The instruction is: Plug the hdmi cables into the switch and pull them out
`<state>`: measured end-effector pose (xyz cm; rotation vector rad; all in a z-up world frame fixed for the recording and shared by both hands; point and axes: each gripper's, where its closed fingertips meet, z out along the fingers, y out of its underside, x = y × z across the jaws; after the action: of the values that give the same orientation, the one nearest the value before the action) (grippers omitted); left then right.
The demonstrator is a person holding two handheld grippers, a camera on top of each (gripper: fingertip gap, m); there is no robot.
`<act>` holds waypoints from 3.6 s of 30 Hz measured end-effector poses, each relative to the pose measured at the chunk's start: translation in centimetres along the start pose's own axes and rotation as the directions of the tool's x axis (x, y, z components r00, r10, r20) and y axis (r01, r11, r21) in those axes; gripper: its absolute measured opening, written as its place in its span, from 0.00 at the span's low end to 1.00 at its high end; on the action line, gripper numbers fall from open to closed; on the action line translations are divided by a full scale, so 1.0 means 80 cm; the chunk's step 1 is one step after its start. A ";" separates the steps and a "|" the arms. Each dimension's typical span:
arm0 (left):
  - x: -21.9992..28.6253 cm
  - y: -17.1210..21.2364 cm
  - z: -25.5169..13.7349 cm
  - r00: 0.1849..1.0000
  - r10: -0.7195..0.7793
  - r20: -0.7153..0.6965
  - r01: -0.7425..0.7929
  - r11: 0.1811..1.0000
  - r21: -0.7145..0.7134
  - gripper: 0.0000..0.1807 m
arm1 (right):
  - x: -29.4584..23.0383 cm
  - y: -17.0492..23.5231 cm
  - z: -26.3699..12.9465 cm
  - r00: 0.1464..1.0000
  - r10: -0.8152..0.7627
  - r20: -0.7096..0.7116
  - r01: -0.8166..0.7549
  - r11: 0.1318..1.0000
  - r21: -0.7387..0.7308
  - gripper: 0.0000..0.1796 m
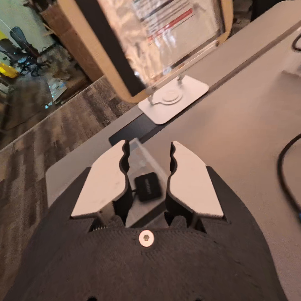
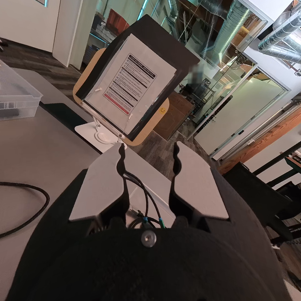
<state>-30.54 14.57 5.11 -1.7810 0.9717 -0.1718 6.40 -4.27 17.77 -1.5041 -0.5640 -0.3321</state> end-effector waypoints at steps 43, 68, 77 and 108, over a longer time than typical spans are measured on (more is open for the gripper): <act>-0.066 0.154 0.078 0.830 0.287 -0.479 -0.443 0.860 -0.253 0.41 | -0.011 0.063 0.074 0.989 -0.147 0.018 0.147 0.967 -0.210 0.32; 0.260 -0.065 -0.049 0.555 -0.027 -0.832 -0.179 0.972 -0.151 0.40 | -0.299 -0.031 0.066 0.705 -0.652 0.280 0.406 0.694 0.595 0.34; 0.273 -0.095 -0.056 0.662 0.107 -0.742 -0.121 0.992 0.036 0.46 | -0.277 -0.019 0.066 0.727 -0.535 0.431 0.216 0.774 0.595 0.08; 0.236 0.028 0.068 0.786 0.614 0.071 -0.616 0.788 0.000 0.10 | -0.142 0.054 0.159 0.999 -0.028 0.016 0.030 0.996 -0.086 0.21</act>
<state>-16.38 5.38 -5.14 -1.3476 1.4433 0.2927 -2.57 7.04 7.64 -1.5837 -0.5902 -0.3721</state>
